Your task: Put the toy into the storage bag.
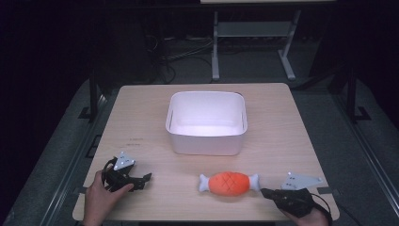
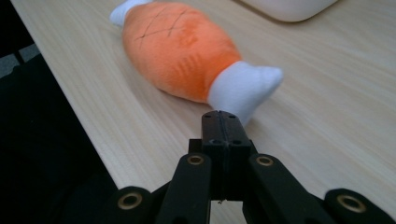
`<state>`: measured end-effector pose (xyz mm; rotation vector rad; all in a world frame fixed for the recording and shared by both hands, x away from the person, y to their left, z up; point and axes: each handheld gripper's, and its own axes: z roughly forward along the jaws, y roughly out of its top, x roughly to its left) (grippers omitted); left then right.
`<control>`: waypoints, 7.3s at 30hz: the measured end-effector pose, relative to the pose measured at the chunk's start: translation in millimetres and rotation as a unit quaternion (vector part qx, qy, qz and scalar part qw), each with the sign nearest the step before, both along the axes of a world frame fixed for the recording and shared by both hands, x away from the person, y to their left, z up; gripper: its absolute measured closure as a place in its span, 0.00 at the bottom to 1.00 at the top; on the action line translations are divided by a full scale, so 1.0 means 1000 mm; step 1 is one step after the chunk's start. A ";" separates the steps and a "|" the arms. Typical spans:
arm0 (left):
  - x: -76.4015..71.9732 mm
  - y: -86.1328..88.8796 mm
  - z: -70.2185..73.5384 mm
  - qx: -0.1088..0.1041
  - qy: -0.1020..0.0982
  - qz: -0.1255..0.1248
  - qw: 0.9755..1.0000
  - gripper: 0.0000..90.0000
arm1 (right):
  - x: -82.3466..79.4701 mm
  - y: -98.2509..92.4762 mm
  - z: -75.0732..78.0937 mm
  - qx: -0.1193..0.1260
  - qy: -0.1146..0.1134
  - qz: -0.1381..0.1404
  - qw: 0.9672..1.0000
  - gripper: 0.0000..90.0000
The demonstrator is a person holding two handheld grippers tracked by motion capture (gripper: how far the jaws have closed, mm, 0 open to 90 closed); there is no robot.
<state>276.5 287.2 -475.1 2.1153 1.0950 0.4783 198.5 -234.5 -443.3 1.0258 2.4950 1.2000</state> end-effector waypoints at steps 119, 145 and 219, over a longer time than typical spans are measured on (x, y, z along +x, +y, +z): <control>0.000 0.000 0.000 0.000 0.000 0.001 1.000 0.14 | 0.029 0.091 0.015 0.024 0.002 0.130 0.991 0.99; 0.000 0.000 0.000 0.000 0.000 0.000 1.000 0.14 | 0.013 0.091 -0.003 -0.009 0.035 0.150 0.988 0.99; 0.000 0.000 0.000 0.000 0.000 0.000 1.000 0.14 | 0.091 0.087 -0.002 -0.060 0.057 0.140 0.987 0.05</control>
